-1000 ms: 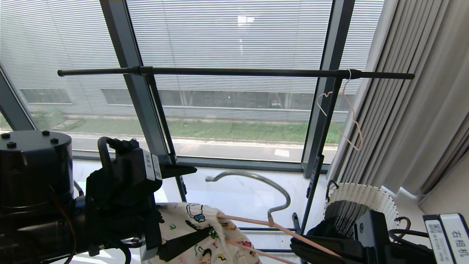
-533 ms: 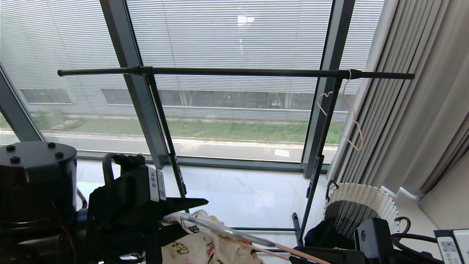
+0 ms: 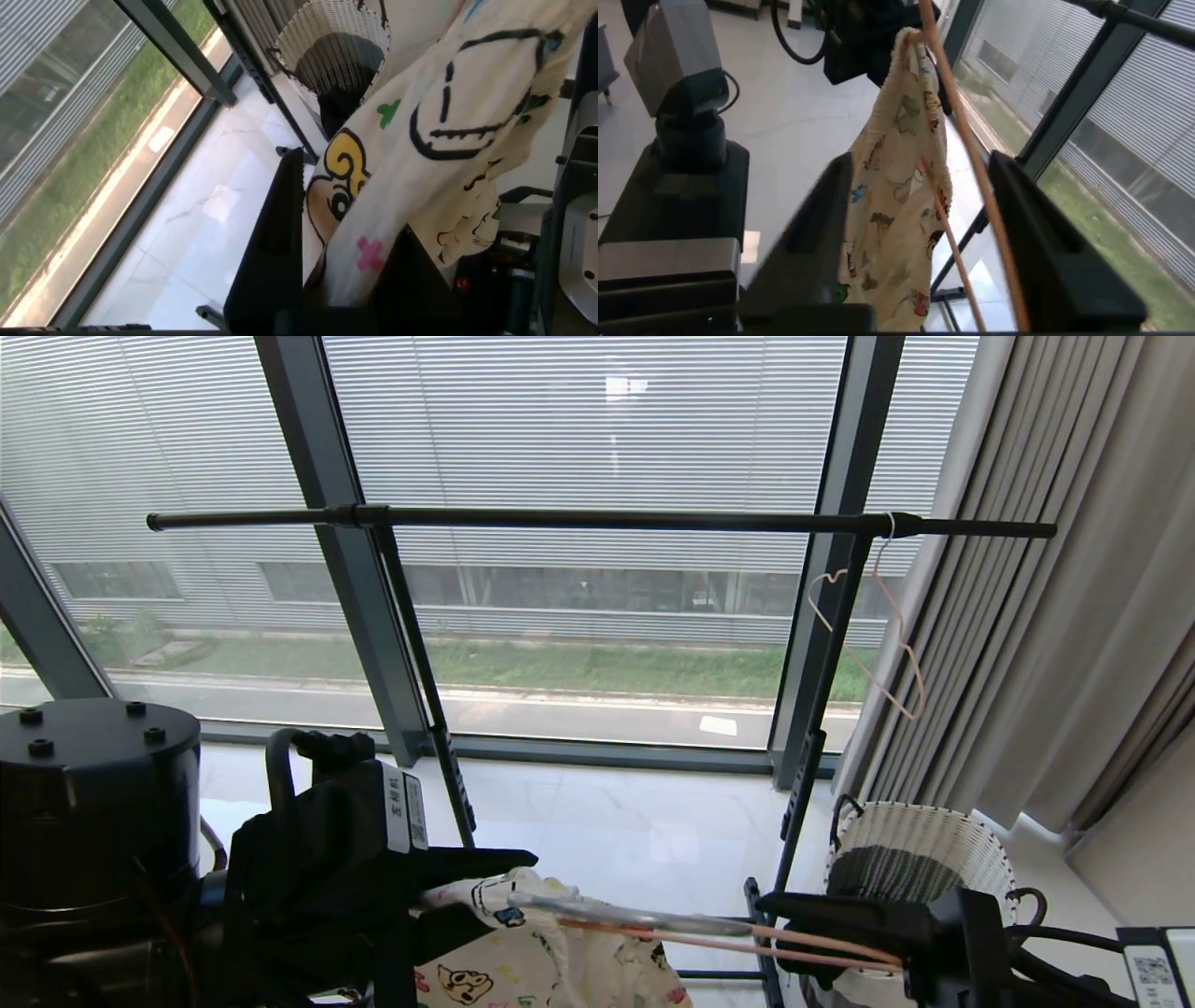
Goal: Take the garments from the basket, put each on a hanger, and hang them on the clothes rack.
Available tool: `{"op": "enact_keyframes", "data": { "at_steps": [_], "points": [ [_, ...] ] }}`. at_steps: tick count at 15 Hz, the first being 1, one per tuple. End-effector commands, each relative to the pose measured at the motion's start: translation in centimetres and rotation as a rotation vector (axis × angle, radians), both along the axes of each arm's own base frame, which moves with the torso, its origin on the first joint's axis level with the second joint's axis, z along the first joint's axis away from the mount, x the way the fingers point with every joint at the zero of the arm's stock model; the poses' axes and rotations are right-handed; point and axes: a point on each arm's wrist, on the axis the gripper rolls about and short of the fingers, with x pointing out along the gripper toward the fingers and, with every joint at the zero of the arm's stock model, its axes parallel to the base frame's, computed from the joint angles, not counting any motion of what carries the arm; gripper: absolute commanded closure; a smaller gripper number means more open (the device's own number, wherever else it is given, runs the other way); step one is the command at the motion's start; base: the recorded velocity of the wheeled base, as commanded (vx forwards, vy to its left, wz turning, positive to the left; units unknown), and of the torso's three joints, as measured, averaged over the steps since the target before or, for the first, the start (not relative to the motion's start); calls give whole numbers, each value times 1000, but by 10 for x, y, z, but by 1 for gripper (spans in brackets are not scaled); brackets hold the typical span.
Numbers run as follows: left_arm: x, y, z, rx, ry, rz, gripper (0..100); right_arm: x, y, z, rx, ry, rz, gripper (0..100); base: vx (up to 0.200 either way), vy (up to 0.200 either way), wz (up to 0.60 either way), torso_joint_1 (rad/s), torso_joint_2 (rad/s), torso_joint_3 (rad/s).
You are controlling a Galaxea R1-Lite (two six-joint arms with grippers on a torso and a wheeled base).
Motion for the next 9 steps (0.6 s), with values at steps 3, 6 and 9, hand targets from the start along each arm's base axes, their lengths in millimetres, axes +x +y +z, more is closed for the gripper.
{"op": "enact_keyframes", "data": {
  "at_steps": [3, 6, 9],
  "points": [
    [3, 8, -10, 20, 43, 66, 100, 27, -9, -5, -34, -27, -139, 0, 0, 0, 0, 0, 0, 0],
    [1, 13, -19, 38, 68, 83, 100, 43, -15, -9, -61, -47, -219, 0, 0, 0, 0, 0, 0, 0],
    [3, 14, -20, 69, 50, 164, 100, 43, -15, -9, -69, -66, -220, 0, 0, 0, 0, 0, 0, 0]
  ]
}}
